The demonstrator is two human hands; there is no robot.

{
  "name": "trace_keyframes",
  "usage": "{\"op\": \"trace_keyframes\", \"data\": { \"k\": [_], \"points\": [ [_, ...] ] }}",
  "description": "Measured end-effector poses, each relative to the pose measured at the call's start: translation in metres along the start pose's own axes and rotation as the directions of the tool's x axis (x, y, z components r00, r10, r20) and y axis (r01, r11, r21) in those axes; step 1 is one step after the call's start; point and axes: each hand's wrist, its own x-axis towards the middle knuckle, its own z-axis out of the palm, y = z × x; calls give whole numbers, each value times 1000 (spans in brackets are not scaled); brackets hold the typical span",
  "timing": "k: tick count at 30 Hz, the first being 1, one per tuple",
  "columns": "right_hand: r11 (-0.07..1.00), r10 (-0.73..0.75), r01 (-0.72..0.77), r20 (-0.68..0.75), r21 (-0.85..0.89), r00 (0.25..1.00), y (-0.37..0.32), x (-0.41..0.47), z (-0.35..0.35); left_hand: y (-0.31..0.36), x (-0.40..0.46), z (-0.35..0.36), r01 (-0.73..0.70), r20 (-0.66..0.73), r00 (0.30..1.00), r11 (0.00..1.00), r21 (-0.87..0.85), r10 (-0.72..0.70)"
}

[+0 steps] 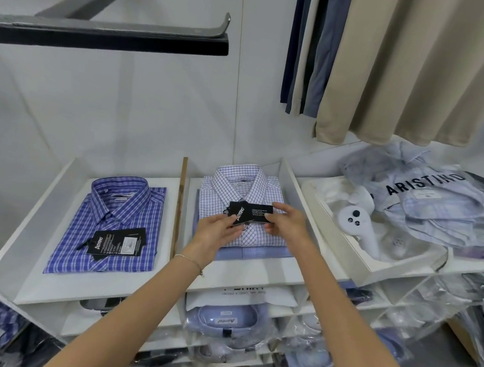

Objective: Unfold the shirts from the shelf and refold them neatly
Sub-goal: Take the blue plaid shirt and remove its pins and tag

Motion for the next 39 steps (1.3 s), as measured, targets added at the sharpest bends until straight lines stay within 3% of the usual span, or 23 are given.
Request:
{"op": "trace_keyframes", "data": {
  "k": [2,3,5,7,9,11,17,20,23,28,34,36,39],
  "points": [
    [999,-6,5,-26,-48,1000,1,6,0,-3,2,-6,-75,-92,992,985,156,90],
    [997,-25,23,-33,-77,999,2,7,0,-7,2,-10,-160,-122,972,942,295,203],
    [984,-81,75,-27,-160,996,5,6,1,-14,1,-18,-352,-43,883,718,601,468],
    [923,-204,186,-17,-337,979,10,-1,4,-21,-1,-23,-471,154,795,439,765,586],
    [755,-368,334,56,-565,928,13,-10,7,-30,0,-24,-536,330,757,247,807,563],
    [613,-422,422,175,-668,889,16,-19,10,-39,1,-24,-566,432,752,152,810,499],
    [344,-451,440,265,-830,852,26,-22,12,-39,7,-25,-618,579,684,-69,783,443],
    [309,-463,417,248,-855,851,22,-18,18,-35,16,-30,-562,590,718,-192,804,368],
    [336,-464,395,214,-855,859,19,-18,23,-32,15,-34,-562,595,717,-204,802,363],
    [342,-511,367,157,-865,845,9,-24,38,-11,-2,-48,-601,596,651,-160,783,471],
    [477,-589,566,234,-673,774,-10,-45,93,39,-19,-101,-579,451,567,-55,813,690],
    [548,-608,636,264,-543,749,-15,-63,123,52,-21,-136,-537,325,605,71,841,726],
    [780,-466,536,272,-322,842,-14,-87,173,63,-25,-195,-436,70,724,375,818,687]
  ]
}}
